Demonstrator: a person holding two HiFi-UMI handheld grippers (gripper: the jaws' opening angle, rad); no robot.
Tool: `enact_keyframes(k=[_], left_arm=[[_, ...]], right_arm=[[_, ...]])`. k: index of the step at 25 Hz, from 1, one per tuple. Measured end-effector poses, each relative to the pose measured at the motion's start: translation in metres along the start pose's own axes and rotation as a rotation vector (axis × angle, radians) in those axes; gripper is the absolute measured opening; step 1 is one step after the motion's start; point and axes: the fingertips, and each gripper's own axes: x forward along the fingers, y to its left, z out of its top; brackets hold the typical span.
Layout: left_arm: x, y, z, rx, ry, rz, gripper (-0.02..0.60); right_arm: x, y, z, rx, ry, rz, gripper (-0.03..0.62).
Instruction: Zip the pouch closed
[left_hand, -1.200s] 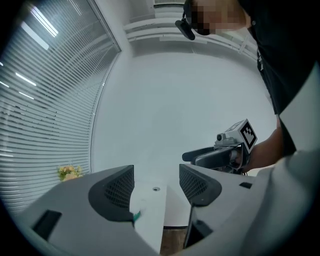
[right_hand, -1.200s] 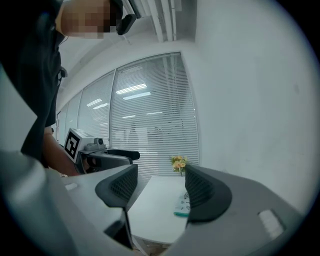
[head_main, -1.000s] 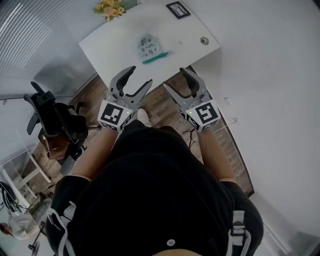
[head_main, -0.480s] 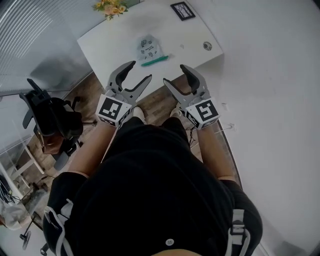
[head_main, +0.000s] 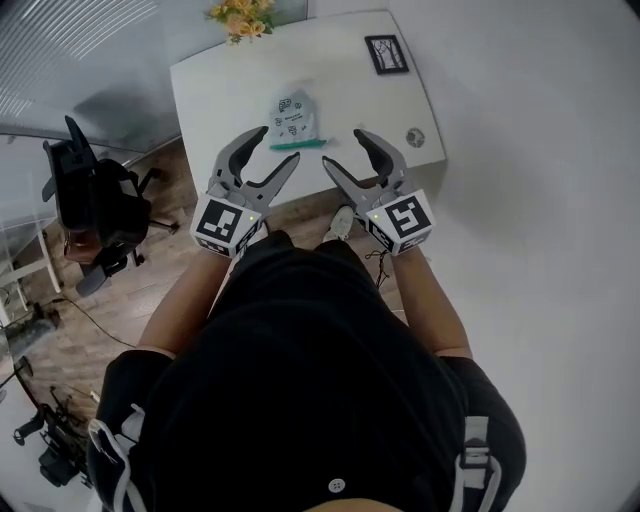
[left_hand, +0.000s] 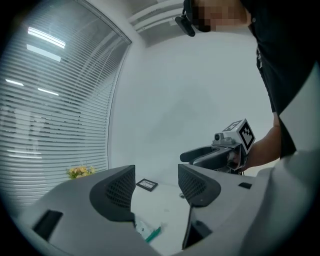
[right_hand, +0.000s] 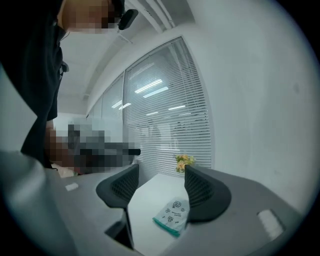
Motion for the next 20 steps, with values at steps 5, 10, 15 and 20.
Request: enact_keyframes(k=[5, 10, 15, 20], left_arm=[[0.017, -0.019, 0.002, -0.004, 0.018, 0.126, 0.270], [0.020, -0.037, -0.006, -0.031, 0.042, 0.246, 0.255], [0.016, -0.047, -0.014, -0.050, 0.062, 0.313, 0.250], [0.017, -0.047, -0.017, -0.057, 0.072, 0.344, 0.250]], right_arm=[[-0.007, -0.033, -0.007, 0.006, 0.017, 0.123, 0.284], [-0.017, -0.049, -0.024, 0.015, 0.048, 0.221, 0.284], [-0.015, -0.050, -0.032, 0.020, 0.062, 0.289, 0.282], [-0.011, -0.048, -0.046, 0.025, 0.093, 0.330, 0.282]])
